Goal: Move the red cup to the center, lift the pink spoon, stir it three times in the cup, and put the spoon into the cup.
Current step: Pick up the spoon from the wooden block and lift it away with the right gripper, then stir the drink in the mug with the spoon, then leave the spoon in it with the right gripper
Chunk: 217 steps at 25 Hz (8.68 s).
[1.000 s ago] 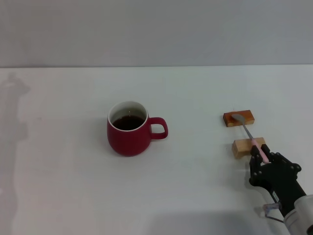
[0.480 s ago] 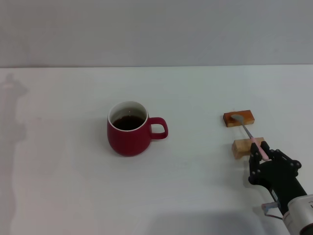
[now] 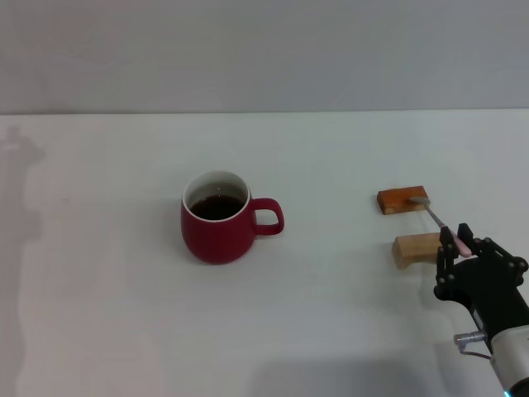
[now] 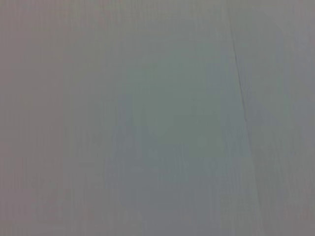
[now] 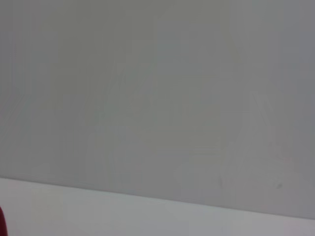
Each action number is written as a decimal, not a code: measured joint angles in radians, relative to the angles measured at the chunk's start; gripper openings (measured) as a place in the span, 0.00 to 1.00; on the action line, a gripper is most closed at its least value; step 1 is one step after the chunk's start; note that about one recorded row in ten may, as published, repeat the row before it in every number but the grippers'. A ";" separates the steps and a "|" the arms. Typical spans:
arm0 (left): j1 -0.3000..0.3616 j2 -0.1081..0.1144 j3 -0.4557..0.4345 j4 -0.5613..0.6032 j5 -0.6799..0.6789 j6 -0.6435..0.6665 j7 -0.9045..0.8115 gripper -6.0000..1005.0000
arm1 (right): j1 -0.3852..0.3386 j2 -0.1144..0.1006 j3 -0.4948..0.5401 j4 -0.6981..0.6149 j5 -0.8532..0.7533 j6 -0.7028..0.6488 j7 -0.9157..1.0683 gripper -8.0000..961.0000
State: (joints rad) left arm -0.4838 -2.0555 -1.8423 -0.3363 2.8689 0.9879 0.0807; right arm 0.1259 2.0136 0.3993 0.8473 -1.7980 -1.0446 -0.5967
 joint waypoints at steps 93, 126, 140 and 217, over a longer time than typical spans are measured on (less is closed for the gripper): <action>0.014 0.005 -0.002 0.007 0.004 0.007 -0.024 0.06 | -0.051 -0.026 0.159 0.214 -0.006 -0.008 -0.275 0.14; 0.010 -0.002 0.028 0.014 0.006 0.002 -0.026 0.06 | 0.186 0.059 0.374 0.226 -0.032 0.186 -0.284 0.14; 0.005 -0.002 0.028 0.021 0.006 0.000 -0.026 0.06 | 0.324 0.061 0.420 0.263 -0.031 0.458 -0.279 0.14; 0.016 -0.009 0.054 0.037 0.000 -0.002 -0.026 0.07 | 0.246 0.073 0.253 0.392 0.005 0.643 -0.392 0.14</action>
State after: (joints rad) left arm -0.4680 -2.0647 -1.7888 -0.2991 2.8684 0.9864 0.0547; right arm 0.3717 2.0866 0.6521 1.2398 -1.7933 -0.4012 -0.9884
